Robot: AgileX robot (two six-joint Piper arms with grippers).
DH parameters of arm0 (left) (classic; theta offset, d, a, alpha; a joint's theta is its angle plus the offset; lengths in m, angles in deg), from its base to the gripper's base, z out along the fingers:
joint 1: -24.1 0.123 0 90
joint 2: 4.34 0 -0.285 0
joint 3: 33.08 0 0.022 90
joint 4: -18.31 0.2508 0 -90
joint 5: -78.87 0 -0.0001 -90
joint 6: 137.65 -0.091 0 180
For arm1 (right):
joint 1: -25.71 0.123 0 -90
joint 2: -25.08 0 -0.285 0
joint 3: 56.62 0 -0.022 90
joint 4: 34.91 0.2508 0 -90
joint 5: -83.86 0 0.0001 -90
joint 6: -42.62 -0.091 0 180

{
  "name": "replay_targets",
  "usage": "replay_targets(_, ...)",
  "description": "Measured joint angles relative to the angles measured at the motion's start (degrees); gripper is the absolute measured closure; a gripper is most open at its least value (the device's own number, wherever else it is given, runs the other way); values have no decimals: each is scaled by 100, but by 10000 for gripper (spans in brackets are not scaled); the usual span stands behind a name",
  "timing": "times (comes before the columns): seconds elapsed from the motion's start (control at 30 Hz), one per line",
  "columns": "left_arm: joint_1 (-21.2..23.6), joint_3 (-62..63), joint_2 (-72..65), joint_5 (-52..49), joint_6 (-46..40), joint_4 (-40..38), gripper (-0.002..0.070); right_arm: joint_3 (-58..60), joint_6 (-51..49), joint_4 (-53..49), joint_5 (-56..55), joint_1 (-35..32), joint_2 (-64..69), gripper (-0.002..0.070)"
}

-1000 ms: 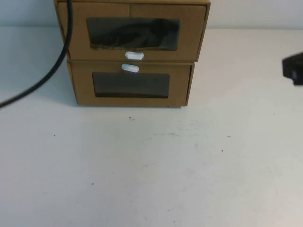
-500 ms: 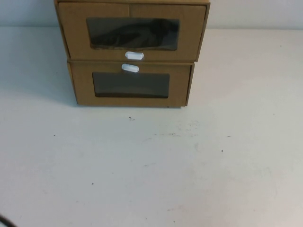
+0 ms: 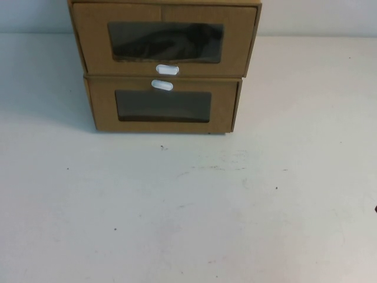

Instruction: Close the shoe box

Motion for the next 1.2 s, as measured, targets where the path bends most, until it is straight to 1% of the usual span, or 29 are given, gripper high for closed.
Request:
replay_targets(0.17, 0, -279, 13, 324, -14, 18, 680, 172, 0, 20, -311, 0, 0, 689)
replay_targets(0.8, 0, -279, 13, 304, -37, -19, 680, 180, 0, 23, -237, 0, 0, 689)
replay_targets(0.93, 0, -279, 13, 304, -37, -19, 680, 214, 415, -31, -224, -60, -41, 689)
replay_targets(1.03, 0, -279, 13, 304, -37, -19, 680, 437, 639, -73, -224, -462, -274, 689)
replay_targets(1.2, 0, -279, 13, 304, -37, -19, 680, 1215, 717, -120, -309, -1748, -942, 689)
